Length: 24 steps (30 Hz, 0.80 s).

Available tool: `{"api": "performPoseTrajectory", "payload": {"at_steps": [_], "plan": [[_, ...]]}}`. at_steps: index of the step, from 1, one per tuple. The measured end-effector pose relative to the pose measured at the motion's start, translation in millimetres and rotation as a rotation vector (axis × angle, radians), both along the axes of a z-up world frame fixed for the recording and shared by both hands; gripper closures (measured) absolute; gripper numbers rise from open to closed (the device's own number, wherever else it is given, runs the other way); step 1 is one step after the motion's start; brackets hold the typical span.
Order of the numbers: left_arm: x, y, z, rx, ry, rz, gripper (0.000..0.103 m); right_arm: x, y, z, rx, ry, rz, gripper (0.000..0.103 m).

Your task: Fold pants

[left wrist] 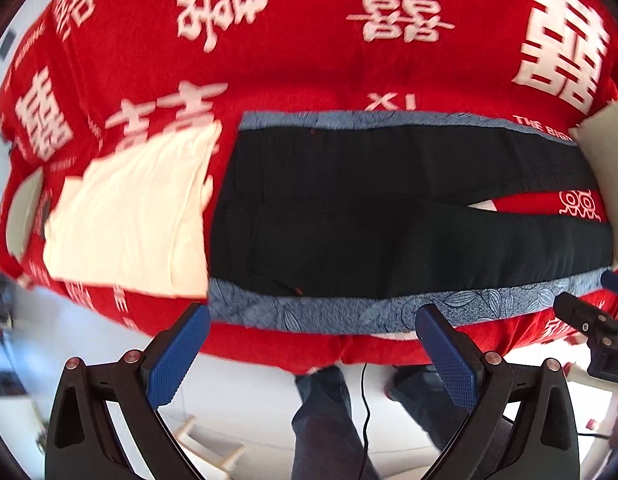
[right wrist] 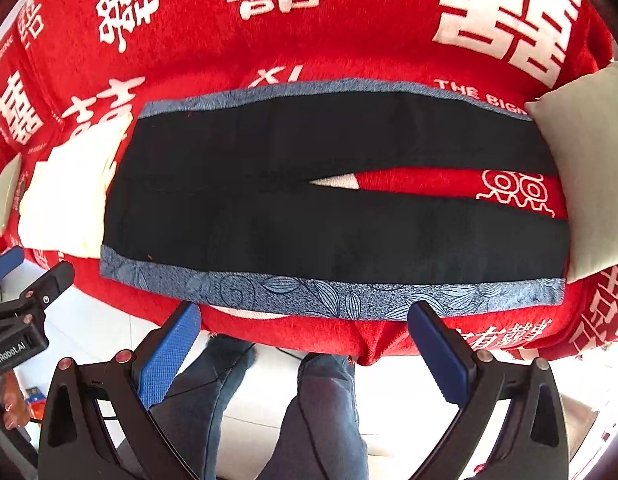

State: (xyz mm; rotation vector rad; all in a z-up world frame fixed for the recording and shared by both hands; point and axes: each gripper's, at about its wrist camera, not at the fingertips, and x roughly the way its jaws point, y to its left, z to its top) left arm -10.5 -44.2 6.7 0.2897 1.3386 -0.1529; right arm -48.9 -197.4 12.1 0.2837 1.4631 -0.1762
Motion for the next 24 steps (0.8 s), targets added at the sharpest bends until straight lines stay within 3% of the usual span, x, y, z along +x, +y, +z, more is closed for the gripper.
{"api": "performPoseTrajectory", "payload": {"at_steps": [5,9,15,16,17,18,19,21,24], "plan": [[-0.2,15.7,-19.3,-0.049,0.037,0.054,0.000,-6.0,-8.8,-22.1,0.124,0.001,-0.053,0.000],[9.4,29.0,-60.3,-0.062,0.080,0.049,0.000,-8.8,-3.4,-45.9,0.204,-0.022,-0.095,0.000],[11.0,58.3,-104.1,-0.161,0.103,0.103,0.000,-13.8,19.2,-97.1,0.429,-0.057,-0.175,0.002],[9.3,64.7,-112.0,-0.195,0.106,0.107,0.000,-16.3,26.7,-109.6,0.490,-0.069,-0.190,0.005],[9.0,67.6,-116.7,-0.219,0.112,0.109,0.000,-17.5,31.2,-117.9,0.527,-0.069,-0.195,0.019],[7.9,72.9,-123.1,-0.255,0.123,0.112,0.000,-19.6,37.6,-130.8,0.566,-0.059,-0.202,0.040],[5.9,78.8,-130.5,-0.299,0.135,0.120,0.000,-21.7,43.7,-145.0,0.601,-0.045,-0.210,0.045],[2.4,88.3,-145.7,-0.385,0.168,0.135,0.000,-27.1,55.2,-174.7,0.696,-0.026,-0.233,0.048],[-1.9,95.3,-165.5,-0.446,0.198,0.157,0.000,-33.3,67.2,-211.4,0.761,-0.038,-0.269,0.048]]}}
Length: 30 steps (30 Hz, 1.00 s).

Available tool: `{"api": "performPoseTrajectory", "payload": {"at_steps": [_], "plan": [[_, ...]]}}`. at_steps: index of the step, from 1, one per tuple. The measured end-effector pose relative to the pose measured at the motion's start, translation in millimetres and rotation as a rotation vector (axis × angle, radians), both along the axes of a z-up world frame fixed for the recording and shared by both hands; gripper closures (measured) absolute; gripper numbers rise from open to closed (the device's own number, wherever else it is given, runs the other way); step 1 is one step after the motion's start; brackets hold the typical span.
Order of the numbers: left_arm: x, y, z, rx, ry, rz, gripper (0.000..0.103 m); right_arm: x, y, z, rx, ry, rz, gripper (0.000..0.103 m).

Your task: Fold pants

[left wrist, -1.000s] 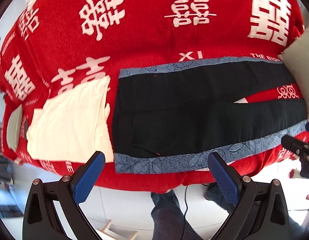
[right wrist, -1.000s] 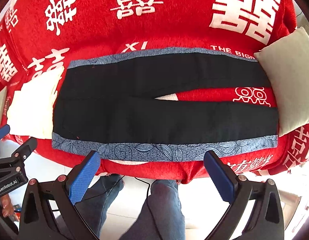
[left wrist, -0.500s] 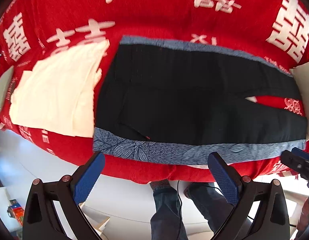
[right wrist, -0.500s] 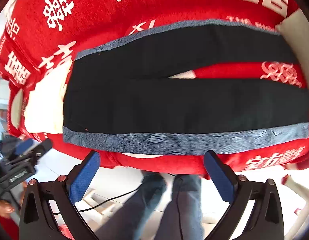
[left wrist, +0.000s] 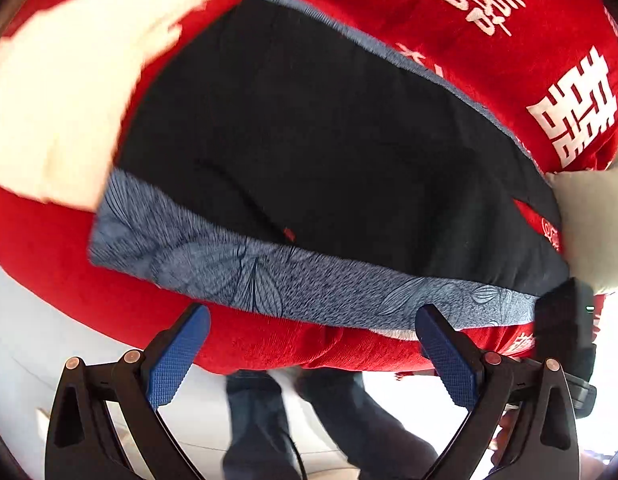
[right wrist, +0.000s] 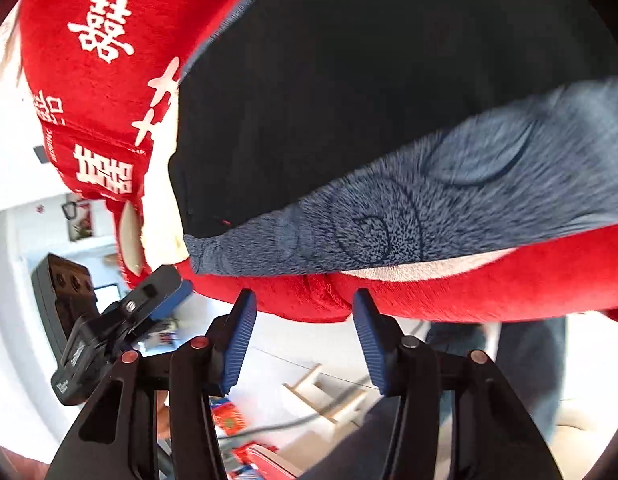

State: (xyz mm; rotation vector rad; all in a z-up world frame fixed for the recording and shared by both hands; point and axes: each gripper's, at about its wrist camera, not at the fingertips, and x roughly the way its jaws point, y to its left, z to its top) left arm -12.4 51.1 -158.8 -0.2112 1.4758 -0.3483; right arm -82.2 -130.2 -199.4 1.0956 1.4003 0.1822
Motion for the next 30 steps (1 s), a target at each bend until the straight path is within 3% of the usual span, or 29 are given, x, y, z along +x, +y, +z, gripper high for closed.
{"api": "performPoseTrajectory", "payload": {"at_steps": [4,7,13,18,19,20,21,23,30], "plan": [[-4.0,5.5,-27.5,-0.055,0.058,0.036,0.000,3.5,2.0,-26.4,0.058,-0.041,-0.072,0.048],[-3.2,9.7,-43.2,-0.108,0.102,0.078,0.000,13.1,-0.3,-24.7,0.101,-0.095,-0.126,0.048],[13.1,15.9,-52.7,-0.254,0.144,0.220,0.000,31.5,-8.7,15.1,0.168,-0.234,-0.127,0.047],[30.1,19.5,-55.9,-0.334,0.161,0.361,0.001,39.2,-12.5,40.1,0.170,-0.286,-0.097,0.047],[31.9,19.3,-55.9,-0.338,0.152,0.380,0.010,39.0,-12.7,38.5,0.170,-0.279,-0.093,0.047],[34.8,19.8,-53.7,-0.340,0.139,0.390,0.027,37.5,-13.2,35.5,0.167,-0.269,-0.090,0.047],[41.5,18.5,-52.0,-0.330,0.128,0.386,0.037,35.4,-13.7,31.4,0.161,-0.254,-0.088,0.047],[47.2,15.9,-50.0,-0.327,0.115,0.360,0.069,28.2,-17.7,20.9,0.149,-0.231,-0.100,0.047],[69.3,10.6,-18.9,-0.295,0.045,0.204,0.073,-19.8,-64.0,-19.1,0.179,-0.143,-0.325,0.047]]}}
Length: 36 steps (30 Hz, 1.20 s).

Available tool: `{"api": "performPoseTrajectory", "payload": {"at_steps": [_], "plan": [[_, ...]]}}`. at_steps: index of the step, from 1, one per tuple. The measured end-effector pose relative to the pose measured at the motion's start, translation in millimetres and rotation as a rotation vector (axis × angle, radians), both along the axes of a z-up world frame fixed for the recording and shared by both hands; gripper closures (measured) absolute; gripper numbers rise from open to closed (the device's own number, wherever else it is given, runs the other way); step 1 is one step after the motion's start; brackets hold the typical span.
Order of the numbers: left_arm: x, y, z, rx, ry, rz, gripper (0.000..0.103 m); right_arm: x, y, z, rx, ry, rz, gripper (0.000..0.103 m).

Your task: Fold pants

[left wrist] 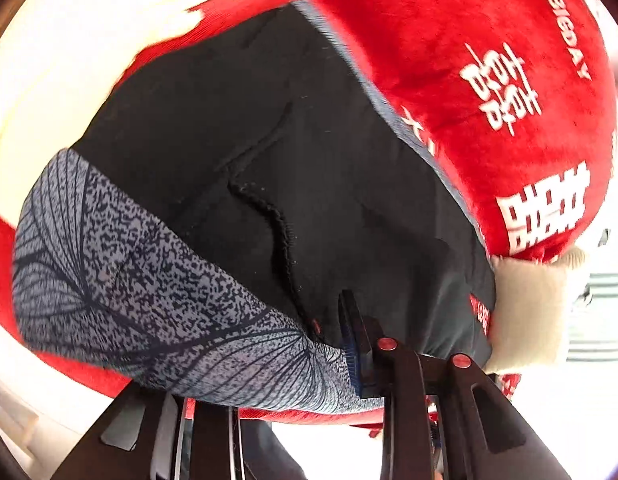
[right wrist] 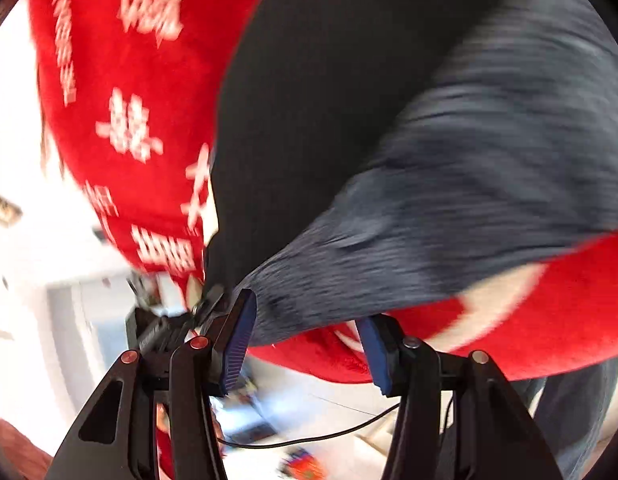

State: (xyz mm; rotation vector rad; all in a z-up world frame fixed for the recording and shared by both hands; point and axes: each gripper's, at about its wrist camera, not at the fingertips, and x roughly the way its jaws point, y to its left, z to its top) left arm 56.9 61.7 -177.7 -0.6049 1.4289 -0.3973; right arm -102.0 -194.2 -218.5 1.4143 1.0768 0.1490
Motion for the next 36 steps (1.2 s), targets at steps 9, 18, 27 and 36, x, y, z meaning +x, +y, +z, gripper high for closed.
{"api": "performPoseTrajectory", "payload": {"at_steps": [9,18,27,36], "plan": [[8.9,-2.5,27.0,0.019,-0.006,-0.090,0.073,-47.1,-28.8,-26.2,0.285,-0.026,-0.377,0.056],[21.5,-10.7,51.9,0.090,-0.034,-0.078,0.073,-3.8,-53.0,67.5,-0.073,0.003,-0.117,0.097],[114.4,-53.0,83.3,0.114,-0.145,-0.023,0.073,138.0,-97.8,140.6,-0.296,-0.110,0.166,0.097],[207.4,-97.6,16.9,0.259,-0.103,-0.035,0.073,270.3,-134.9,60.8,-0.370,0.054,0.309,0.096]]}}
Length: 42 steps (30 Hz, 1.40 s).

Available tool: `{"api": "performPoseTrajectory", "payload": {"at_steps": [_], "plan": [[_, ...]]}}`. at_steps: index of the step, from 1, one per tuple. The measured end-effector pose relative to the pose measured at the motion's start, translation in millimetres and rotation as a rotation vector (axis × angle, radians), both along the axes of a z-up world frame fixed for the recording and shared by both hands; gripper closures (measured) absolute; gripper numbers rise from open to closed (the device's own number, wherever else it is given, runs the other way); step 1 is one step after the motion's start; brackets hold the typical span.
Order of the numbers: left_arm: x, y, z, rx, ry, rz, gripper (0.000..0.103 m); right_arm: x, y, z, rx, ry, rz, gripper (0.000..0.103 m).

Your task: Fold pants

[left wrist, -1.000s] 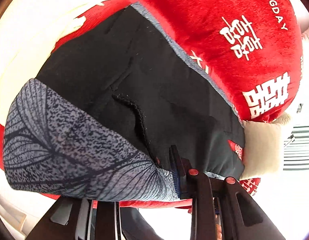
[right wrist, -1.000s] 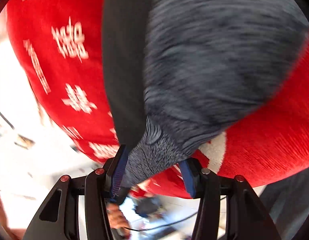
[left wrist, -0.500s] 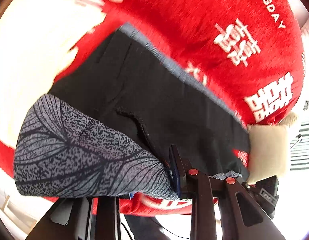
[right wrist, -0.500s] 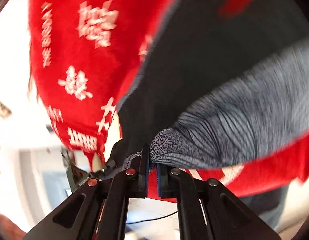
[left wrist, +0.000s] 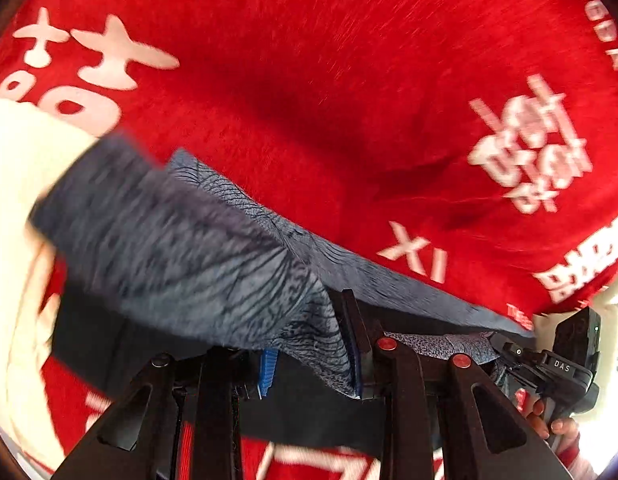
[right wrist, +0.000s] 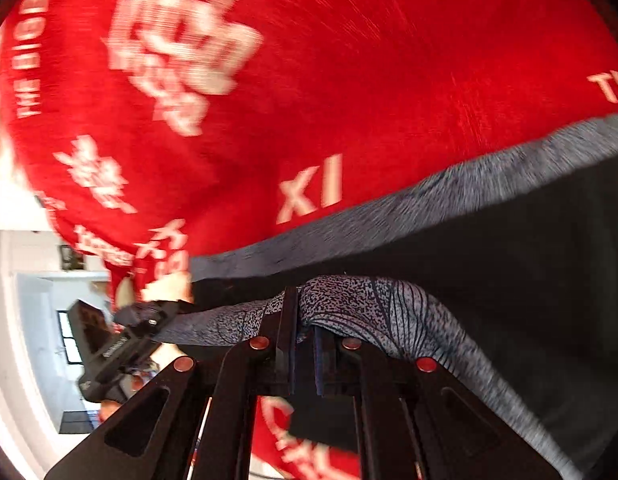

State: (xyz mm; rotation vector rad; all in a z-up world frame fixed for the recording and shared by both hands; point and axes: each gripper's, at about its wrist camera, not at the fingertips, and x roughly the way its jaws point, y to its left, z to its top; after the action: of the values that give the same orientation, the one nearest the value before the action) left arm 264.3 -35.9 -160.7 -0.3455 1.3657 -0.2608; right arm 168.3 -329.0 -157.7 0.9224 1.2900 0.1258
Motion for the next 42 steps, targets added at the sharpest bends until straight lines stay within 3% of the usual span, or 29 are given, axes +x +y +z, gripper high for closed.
{"api": "performPoseTrajectory", "payload": {"at_steps": [3,5,7,9,10,11,13,14,15,17,20,23,26,28,29,30,31,36,42], "plan": [[12.1,-5.9,-25.8,0.063,0.052,0.004,0.073,15.6,-7.4,-35.0,0.008,0.068,0.011,0.093],[12.2,-2.5,-25.8,0.066,0.061,0.005,0.072,20.8,-9.9,-41.8,0.037,0.083,0.007,0.090],[5.8,0.4,-15.0,0.076,0.056,-0.011,0.069,21.4,-8.1,-33.8,0.047,0.068,0.042,0.071],[-2.1,1.2,-2.8,0.086,0.052,-0.020,0.067,19.1,-4.9,-20.1,0.036,0.037,0.068,0.035],[-6.7,2.2,4.5,0.118,0.040,-0.021,0.041,16.9,-3.8,-13.7,0.025,0.024,0.077,0.033],[-10.5,3.6,12.6,0.166,0.013,-0.012,0.019,15.1,-0.7,-4.5,-0.006,0.012,0.090,0.033],[-17.5,8.1,29.9,0.211,-0.065,0.005,0.018,11.7,7.5,10.4,-0.067,0.010,0.132,0.034],[-18.0,8.9,31.9,0.213,-0.064,0.004,0.018,10.9,9.9,13.7,-0.081,0.011,0.141,0.044],[-18.2,9.5,31.1,0.217,-0.058,0.009,0.018,9.4,14.4,16.6,-0.099,0.012,0.160,0.064],[-17.6,5.0,22.6,0.226,-0.043,-0.008,0.018,10.4,26.7,16.8,-0.167,0.018,0.227,0.076],[-9.8,-16.7,-6.7,0.273,-0.023,-0.053,0.018,19.6,41.3,2.4,-0.241,0.025,0.314,0.076],[2.8,-37.3,-34.6,0.352,-0.026,-0.057,0.018,38.2,43.2,-17.7,-0.387,0.015,0.349,0.077],[9.2,-54.3,-40.3,0.448,-0.051,-0.068,0.018,51.7,27.2,-22.2,-0.324,0.015,0.249,0.076],[3.3,-60.5,-30.2,0.406,-0.046,-0.089,0.018,49.8,16.1,-12.2,-0.247,0.003,0.184,0.071],[-1.7,-62.5,-24.4,0.389,-0.045,-0.100,0.018,46.1,13.3,-6.5,-0.225,-0.015,0.172,0.062],[-12.1,-66.2,-15.1,0.384,-0.048,-0.122,0.018,39.2,11.1,1.6,-0.217,-0.036,0.167,0.049],[-21.8,-69.2,-7.9,0.383,-0.051,-0.141,0.018,30.9,9.4,8.8,-0.221,-0.050,0.168,0.045],[-81.8,-91.0,11.2,0.352,-0.017,-0.245,0.018,-35.7,-4.7,25.8,-0.251,-0.013,0.161,0.044],[-152.0,-134.2,20.3,0.308,0.039,-0.386,0.018,-139.3,-46.5,36.5,-0.301,0.088,0.003,0.044]]}}
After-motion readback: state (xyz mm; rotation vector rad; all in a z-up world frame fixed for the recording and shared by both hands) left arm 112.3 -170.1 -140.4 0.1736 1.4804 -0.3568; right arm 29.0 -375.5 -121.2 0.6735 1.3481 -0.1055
